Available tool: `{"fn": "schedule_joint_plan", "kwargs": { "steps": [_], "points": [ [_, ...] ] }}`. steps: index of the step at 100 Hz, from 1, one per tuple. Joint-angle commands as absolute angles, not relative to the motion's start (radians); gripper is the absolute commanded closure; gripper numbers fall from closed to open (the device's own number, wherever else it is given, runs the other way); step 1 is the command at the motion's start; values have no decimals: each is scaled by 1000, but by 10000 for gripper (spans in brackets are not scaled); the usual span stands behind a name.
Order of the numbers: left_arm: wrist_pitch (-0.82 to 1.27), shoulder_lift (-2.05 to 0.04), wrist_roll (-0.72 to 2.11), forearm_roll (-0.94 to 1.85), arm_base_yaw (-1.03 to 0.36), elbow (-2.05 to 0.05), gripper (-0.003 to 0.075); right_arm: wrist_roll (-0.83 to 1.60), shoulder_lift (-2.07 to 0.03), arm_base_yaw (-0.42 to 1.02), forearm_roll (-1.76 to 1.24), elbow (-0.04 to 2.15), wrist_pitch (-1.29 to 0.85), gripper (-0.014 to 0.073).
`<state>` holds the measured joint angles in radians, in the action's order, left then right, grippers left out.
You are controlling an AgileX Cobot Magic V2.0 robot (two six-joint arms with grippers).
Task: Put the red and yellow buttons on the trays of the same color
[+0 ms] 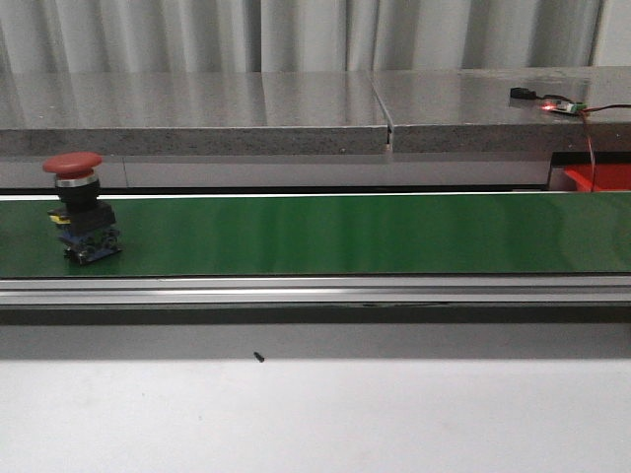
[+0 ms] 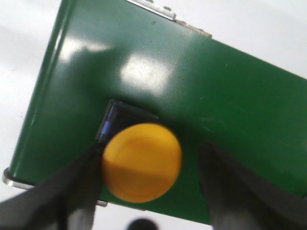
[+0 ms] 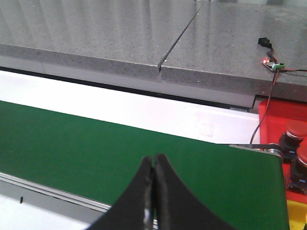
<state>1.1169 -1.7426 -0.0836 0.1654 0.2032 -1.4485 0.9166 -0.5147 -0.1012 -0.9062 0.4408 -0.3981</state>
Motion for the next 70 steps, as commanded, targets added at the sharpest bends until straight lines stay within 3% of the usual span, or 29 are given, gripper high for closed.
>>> {"fn": "schedule_joint_plan", "kwargs": {
  "steps": [1,6,37,48,57,70],
  "points": [
    [1096,-1699,-87,186,198,-1473,171,919,-514,-102,-938,467,-359,660],
    [1096,-1699,-89,183,198,-1473,143,919,-514,-102,-938,467,-359,660],
    [1056,-1631,-87,174,198,-1473,146,919,-514,-102,-938,467,-359,660],
    [1029,-1573,-26,175,191,-1473,181,919,-514,-102,-938,467,-359,660],
    [1024,-1522,15,171,176,-1473,302,919,-514,-102,-938,467,-359,660],
    [1002,-1447,58,169,141,-1473,624,919,-514,-102,-938,467,-359,660]
  ]
}}
